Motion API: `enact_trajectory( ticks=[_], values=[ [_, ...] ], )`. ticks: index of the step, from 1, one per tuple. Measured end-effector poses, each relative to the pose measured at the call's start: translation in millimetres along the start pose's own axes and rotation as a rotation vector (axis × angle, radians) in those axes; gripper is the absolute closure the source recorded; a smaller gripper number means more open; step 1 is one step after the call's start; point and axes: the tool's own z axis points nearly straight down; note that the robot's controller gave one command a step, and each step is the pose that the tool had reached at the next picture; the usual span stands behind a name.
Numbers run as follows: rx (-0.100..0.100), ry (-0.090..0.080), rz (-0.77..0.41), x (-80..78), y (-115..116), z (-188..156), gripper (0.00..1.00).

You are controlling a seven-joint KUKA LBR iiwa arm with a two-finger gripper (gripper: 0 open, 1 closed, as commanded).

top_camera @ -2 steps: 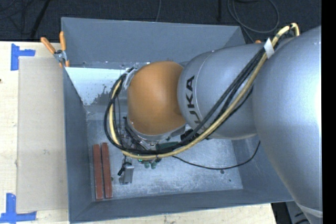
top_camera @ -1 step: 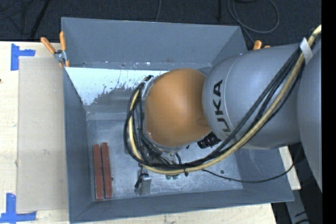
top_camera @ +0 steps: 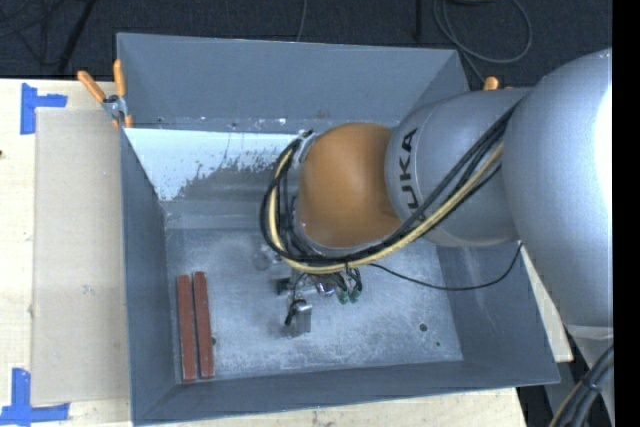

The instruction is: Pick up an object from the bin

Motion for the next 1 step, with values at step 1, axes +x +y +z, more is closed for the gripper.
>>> enact_trajectory(
  ticks=[1],
  values=[
    [0.002, -0.004, -0.099, -14.3, -77.1, 15.5, 0.00]
  ],
)
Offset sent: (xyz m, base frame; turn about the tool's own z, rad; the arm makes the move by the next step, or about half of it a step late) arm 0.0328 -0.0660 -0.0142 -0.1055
